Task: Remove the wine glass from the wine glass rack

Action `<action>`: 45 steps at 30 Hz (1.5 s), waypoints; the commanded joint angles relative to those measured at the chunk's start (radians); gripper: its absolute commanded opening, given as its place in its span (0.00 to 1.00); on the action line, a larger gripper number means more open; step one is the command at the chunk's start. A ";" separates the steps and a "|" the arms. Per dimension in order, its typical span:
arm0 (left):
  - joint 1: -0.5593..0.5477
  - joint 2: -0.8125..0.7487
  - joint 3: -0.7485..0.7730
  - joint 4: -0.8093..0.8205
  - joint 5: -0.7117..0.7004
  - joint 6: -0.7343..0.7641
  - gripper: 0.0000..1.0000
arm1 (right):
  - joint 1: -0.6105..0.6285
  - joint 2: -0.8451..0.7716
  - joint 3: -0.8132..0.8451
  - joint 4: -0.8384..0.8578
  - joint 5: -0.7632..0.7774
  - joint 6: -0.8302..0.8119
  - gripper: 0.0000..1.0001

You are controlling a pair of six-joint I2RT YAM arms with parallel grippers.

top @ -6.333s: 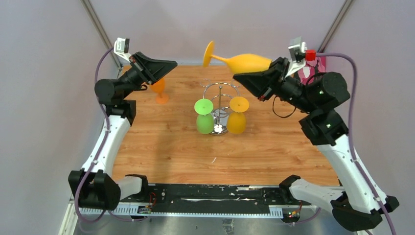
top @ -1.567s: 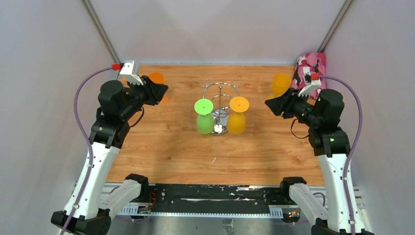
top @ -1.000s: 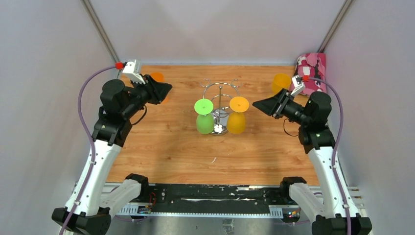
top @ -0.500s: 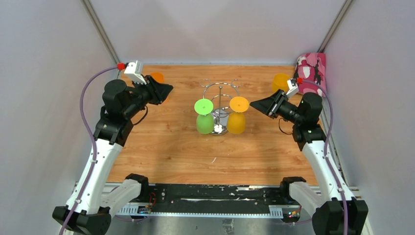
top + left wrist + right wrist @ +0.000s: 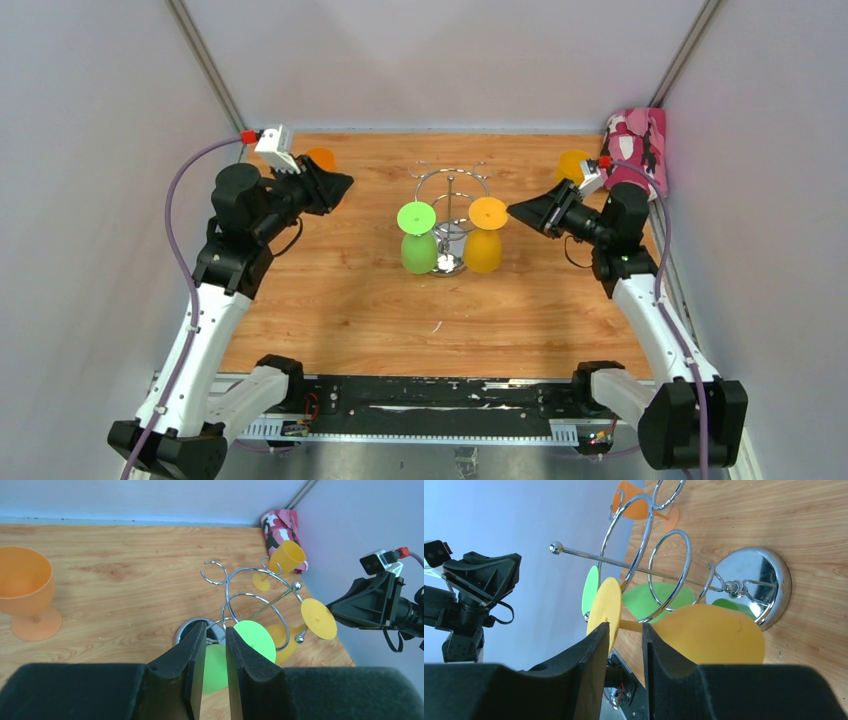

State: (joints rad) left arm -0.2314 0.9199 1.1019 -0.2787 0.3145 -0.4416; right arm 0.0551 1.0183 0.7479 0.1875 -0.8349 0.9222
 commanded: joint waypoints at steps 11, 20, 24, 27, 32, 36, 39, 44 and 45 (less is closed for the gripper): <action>-0.005 -0.017 -0.020 0.013 0.005 0.007 0.26 | 0.091 0.045 0.015 0.080 -0.011 0.054 0.33; -0.005 -0.024 -0.024 0.008 0.002 0.015 0.26 | 0.105 0.069 0.035 0.110 0.003 0.066 0.22; -0.004 -0.022 -0.026 0.007 0.000 0.019 0.26 | 0.105 0.075 0.038 0.112 0.002 0.070 0.16; -0.005 -0.021 -0.028 0.008 0.000 0.020 0.26 | 0.105 0.075 0.032 0.123 -0.002 0.083 0.09; -0.005 -0.022 -0.029 0.009 0.003 0.020 0.26 | 0.106 0.067 0.031 0.113 -0.004 0.080 0.00; -0.005 -0.024 -0.027 0.010 0.003 0.020 0.26 | 0.106 0.058 0.029 0.095 -0.002 0.077 0.00; -0.005 -0.025 -0.027 0.010 0.003 0.021 0.26 | 0.106 0.052 0.027 0.093 -0.007 0.091 0.00; -0.005 -0.020 -0.026 0.014 0.003 0.018 0.26 | 0.106 0.031 0.016 0.098 -0.015 0.129 0.00; -0.005 -0.020 -0.026 0.015 0.003 0.018 0.26 | 0.106 0.023 0.015 0.098 -0.015 0.135 0.00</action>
State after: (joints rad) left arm -0.2314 0.9108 1.0813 -0.2783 0.3138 -0.4343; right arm 0.1463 1.0771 0.7601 0.2752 -0.8375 1.0374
